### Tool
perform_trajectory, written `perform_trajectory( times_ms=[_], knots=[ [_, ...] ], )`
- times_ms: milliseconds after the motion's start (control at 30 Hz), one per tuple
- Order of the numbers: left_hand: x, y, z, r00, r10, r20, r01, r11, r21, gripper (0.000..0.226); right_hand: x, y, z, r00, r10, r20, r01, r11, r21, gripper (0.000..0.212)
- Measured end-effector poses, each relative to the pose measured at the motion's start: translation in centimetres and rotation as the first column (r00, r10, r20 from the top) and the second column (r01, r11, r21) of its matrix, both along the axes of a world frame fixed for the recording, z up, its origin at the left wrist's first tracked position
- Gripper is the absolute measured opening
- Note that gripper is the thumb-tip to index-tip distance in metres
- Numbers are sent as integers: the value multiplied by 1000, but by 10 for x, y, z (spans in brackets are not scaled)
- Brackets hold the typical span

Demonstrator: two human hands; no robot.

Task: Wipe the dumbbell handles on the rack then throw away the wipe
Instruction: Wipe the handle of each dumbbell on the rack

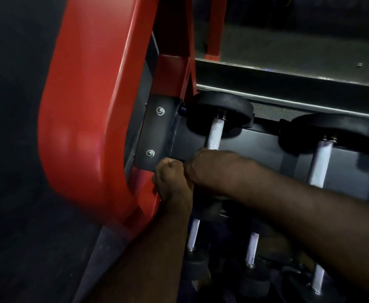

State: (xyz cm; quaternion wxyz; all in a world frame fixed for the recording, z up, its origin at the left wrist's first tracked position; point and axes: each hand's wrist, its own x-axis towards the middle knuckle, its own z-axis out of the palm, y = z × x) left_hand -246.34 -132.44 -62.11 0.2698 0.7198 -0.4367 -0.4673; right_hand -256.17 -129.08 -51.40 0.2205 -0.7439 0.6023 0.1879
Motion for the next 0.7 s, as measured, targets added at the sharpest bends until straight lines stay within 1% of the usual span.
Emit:
perform_trajectory(
  times_ms=[33,67,100,167,233,267,300,367,400,433,467,500,567,633,667,700],
  knots=[
    [1,1,-6,999,19,-26,-19,1000,-2,42,-1,3,-3,998,-53,23,54,998,-31,21],
    [-1,3,-1,998,55,-36,-55,998,-6,41,-5,6,-5,998,-61,16,62,997,-48,19],
    [-3,3,8,997,67,-38,-67,998,-3,40,-8,6,-7,998,-45,37,48,995,-85,16],
    [-8,7,32,996,68,-50,-68,998,0,39,-10,-2,-12,998,60,-8,-60,994,-96,13],
    [-7,10,29,989,70,-131,-71,997,-1,43,-9,-13,-3,995,91,-48,-90,996,5,21],
    [-3,8,19,980,100,-173,-96,995,32,47,-9,-15,-1,993,109,-50,-110,994,-7,24],
    [0,8,5,971,132,-201,-120,990,70,46,-9,-13,2,992,118,-35,-119,992,-47,24],
    [2,11,-3,981,133,-140,-124,989,77,35,-9,-3,2,994,102,-47,-106,990,-97,24],
    [-2,8,8,986,115,-121,-107,992,68,37,-10,2,0,992,108,-71,-116,987,-108,26],
    [-6,8,21,988,109,-109,-106,994,38,42,-10,7,1,995,83,-57,-89,991,-99,28],
    [-8,8,30,993,109,-55,-110,994,-13,47,-11,8,-3,994,91,-60,-97,990,-98,29],
    [-7,8,34,992,117,-37,-118,993,-27,51,-12,8,1,994,95,-48,-99,990,-99,29],
    [-6,9,38,995,90,-37,-91,996,-11,53,-17,3,7,996,95,2,-95,995,-12,24],
    [-6,8,32,995,94,-28,-94,995,18,53,-23,-3,8,998,57,-1,-56,997,60,26],
    [-5,9,32,996,88,-23,-87,995,45,49,-22,-2,8,999,45,-10,-44,998,55,28],
    [-4,9,33,998,67,-12,-66,996,59,45,-20,1,9,999,50,-15,-50,999,0,28]
  ],
)
